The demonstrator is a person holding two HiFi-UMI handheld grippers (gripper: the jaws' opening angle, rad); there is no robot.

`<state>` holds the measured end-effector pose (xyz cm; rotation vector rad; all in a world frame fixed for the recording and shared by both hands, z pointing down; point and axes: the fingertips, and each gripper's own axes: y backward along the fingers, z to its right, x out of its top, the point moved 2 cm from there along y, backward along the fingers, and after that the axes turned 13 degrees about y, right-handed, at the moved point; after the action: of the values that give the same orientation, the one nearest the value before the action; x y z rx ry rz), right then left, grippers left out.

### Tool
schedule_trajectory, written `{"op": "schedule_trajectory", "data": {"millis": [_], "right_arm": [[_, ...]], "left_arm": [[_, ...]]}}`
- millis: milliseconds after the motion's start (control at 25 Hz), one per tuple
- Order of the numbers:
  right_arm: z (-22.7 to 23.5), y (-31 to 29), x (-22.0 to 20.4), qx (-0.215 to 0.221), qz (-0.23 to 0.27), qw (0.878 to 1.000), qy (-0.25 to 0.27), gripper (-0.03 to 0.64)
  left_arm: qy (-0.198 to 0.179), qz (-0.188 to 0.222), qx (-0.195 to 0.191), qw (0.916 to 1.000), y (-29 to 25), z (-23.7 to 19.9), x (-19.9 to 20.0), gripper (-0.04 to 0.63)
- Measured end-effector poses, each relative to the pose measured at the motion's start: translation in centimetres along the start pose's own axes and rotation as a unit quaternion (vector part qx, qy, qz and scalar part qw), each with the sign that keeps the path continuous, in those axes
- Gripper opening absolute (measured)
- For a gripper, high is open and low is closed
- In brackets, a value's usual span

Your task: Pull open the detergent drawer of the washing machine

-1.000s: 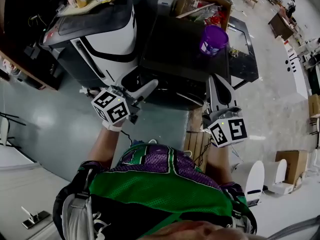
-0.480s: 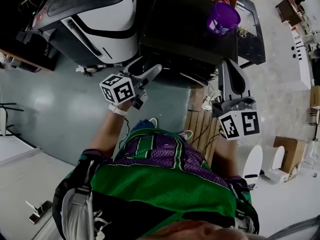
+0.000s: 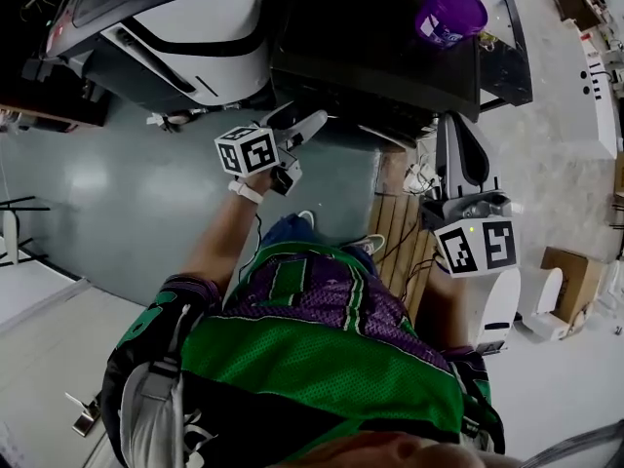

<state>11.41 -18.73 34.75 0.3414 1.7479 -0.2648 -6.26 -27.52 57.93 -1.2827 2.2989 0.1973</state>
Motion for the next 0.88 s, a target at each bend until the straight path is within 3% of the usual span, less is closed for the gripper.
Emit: {"op": "schedule_trajectory", "data": {"millis": [200, 320, 600, 880], "right_arm": [[0.3, -0.5, -1.4, -0.006, -0.010, 1.000, -0.002, 0.002], [0.3, -0.2, -2.3, -0.013, -0.020, 1.000, -0.006, 0.002], [0.8, 0.2, -4.9, -0.035, -0.048, 0.998, -0.016, 0.002], [0.7, 1.1, -6.6, -0.049, -0.075, 0.996, -0.016, 0.002]], "left_arm": [[0.039, -0.003, 0.000, 0.9992, -2.1, -3.9, -0.6, 0.348], [0.082, 0.016, -0.008, 0.9964, -2.9, -6.3, -0.6, 0.348], [0.196, 0.055, -0.032, 0.9785, -4.5, -12.0, -1.1, 0.359], [0.243, 0.075, -0.032, 0.9666, -6.4, -16.3, -1.3, 0.371]]}}
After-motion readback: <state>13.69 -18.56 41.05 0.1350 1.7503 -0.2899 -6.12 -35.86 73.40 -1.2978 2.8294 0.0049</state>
